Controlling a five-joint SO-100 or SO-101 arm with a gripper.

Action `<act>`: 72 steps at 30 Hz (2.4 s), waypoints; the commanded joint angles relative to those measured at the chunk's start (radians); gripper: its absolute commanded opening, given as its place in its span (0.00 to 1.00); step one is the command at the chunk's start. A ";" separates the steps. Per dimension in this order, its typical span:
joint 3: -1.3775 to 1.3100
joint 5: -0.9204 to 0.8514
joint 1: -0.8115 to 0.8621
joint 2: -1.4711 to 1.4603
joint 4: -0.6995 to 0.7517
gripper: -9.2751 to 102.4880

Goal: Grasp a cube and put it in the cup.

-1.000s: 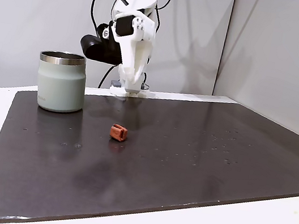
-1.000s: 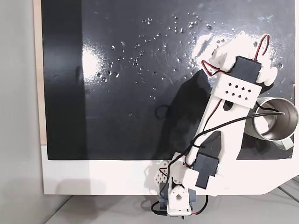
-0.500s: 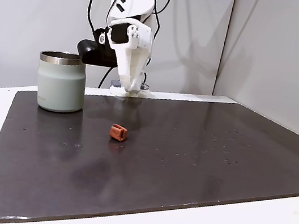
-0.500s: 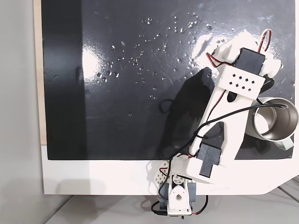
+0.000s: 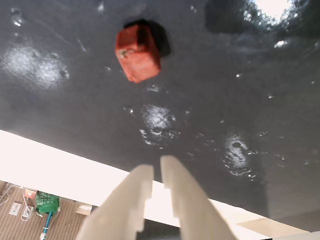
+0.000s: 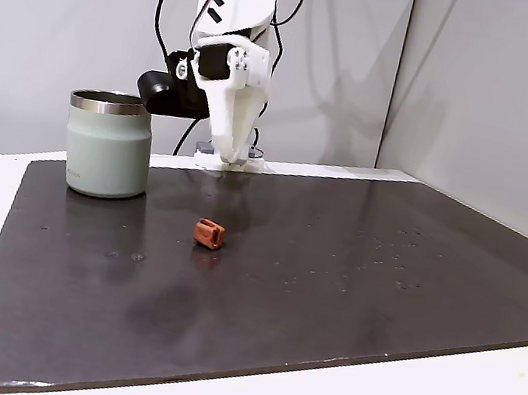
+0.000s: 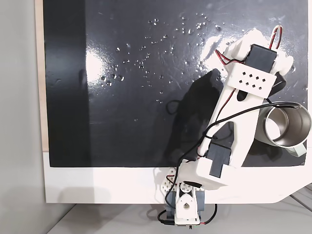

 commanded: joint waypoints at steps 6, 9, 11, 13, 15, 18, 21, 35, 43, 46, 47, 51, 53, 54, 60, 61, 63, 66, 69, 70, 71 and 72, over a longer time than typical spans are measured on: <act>-0.072 0.020 0.002 -0.008 0.043 0.15; -0.094 0.025 0.009 -0.021 0.063 0.18; -0.123 0.025 0.012 -0.038 0.083 0.22; -0.155 0.021 0.015 -0.063 0.101 0.26; -0.181 0.021 0.018 -0.081 0.115 0.28; -0.184 0.023 0.023 -0.084 0.118 0.30; -0.184 0.023 0.025 -0.091 0.118 0.30; -0.279 0.026 0.025 -0.244 0.135 0.31; -0.526 0.028 0.023 -0.437 0.230 0.31; -0.600 0.025 0.021 -0.495 0.256 0.31; -0.623 0.025 0.020 -0.514 0.264 0.31; -0.729 0.021 0.015 -0.591 0.299 0.31; -0.750 0.021 0.014 -0.614 0.302 0.30; -0.759 0.021 0.012 -0.624 0.304 0.30; -0.815 0.020 0.009 -0.675 0.310 0.30; -0.822 0.020 0.008 -0.683 0.310 0.30; -0.841 0.020 0.006 -0.703 0.310 0.30; -0.868 0.020 0.000 -0.729 0.310 0.30; -0.884 0.018 -0.006 -0.750 0.310 0.30; -0.888 0.018 -0.008 -0.756 0.310 0.30; -0.894 0.018 -0.008 -0.764 0.310 0.30; -0.899 0.018 -0.009 -0.770 0.310 0.30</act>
